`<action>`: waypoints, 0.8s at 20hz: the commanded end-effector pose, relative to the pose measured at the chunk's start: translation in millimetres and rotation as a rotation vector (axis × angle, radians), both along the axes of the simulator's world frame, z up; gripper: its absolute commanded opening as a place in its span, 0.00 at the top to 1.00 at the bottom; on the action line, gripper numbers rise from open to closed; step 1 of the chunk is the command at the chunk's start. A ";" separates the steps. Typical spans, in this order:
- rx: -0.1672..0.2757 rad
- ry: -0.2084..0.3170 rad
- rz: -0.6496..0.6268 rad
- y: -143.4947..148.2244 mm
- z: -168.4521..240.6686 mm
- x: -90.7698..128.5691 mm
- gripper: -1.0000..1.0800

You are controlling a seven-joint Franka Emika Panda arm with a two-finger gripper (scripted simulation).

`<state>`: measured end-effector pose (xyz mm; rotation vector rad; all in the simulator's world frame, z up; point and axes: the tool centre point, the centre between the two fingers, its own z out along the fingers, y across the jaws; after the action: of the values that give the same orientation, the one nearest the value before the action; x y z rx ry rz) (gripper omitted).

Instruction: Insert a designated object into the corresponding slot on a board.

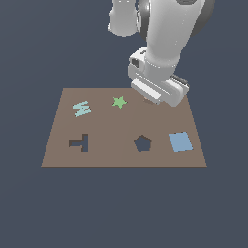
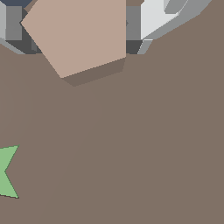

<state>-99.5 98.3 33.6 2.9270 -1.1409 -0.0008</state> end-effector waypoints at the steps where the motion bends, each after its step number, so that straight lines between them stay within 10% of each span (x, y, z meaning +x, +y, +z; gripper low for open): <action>1: 0.000 -0.001 0.010 -2.3 0.4 3.8 1.00; 16: 0.001 -0.001 0.217 -31.6 3.3 73.9 1.00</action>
<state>-35.6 69.9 36.3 3.0219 -0.8615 -0.0004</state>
